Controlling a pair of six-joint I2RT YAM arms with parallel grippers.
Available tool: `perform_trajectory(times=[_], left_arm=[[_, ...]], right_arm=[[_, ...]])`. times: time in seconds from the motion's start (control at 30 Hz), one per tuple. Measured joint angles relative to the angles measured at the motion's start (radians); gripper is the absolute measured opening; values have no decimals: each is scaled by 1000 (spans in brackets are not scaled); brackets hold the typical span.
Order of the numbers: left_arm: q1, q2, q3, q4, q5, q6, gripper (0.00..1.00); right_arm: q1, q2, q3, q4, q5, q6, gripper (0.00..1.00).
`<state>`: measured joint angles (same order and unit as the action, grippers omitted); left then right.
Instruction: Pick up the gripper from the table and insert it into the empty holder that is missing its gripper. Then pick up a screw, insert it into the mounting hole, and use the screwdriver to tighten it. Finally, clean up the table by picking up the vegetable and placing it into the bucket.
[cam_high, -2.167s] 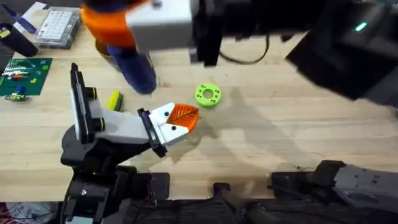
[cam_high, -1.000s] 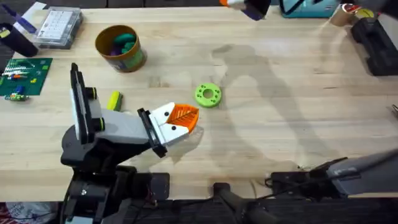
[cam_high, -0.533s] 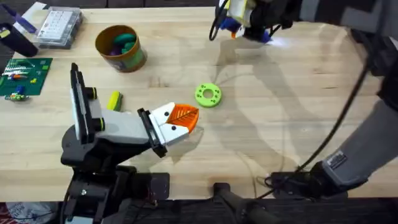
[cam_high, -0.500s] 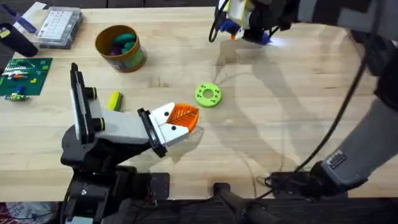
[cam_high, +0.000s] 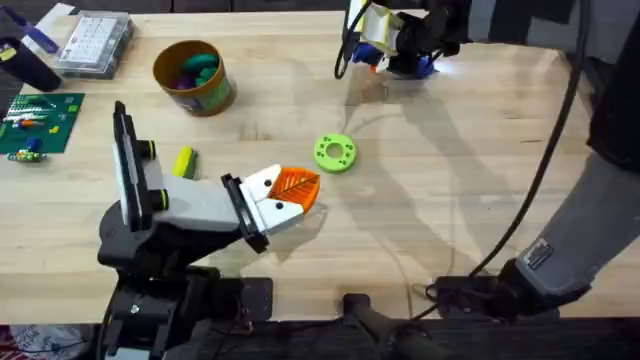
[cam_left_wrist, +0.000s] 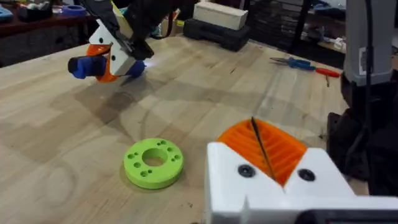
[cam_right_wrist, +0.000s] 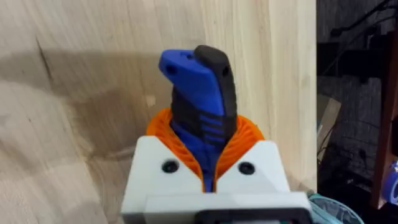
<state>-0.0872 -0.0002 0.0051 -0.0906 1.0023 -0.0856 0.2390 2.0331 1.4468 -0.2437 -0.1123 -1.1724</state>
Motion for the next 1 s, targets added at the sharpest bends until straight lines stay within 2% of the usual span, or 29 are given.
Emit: perform_trajectory(times=[0.13, 0.17, 0.23, 0.33, 0.47, 0.5, 0.6, 1.0], left_arm=[[0, 0, 0, 0, 0, 0, 14], [0, 0, 0, 0, 0, 0, 14], [0, 0, 0, 0, 0, 0, 14], [0, 0, 0, 0, 0, 0, 14], [0, 0, 0, 0, 0, 0, 14], [0, 0, 0, 0, 0, 0, 14], [0, 0, 0, 0, 0, 0, 14], [0, 0, 0, 0, 0, 0, 14]], right_arm=[[0, 0, 3, -21, 3, -4, 47], [0, 0, 4, -23, 4, -5, 75], [0, 0, 4, -33, 3, 1, 231], [0, 1, 4, -40, 3, -4, 674], [0, 1, 5, -48, 3, -2, 868], [0, 1, 5, -51, 3, -4, 954], [0, 1, 5, -57, 4, -3, 994], [0, 1, 5, -64, 4, -4, 995]])
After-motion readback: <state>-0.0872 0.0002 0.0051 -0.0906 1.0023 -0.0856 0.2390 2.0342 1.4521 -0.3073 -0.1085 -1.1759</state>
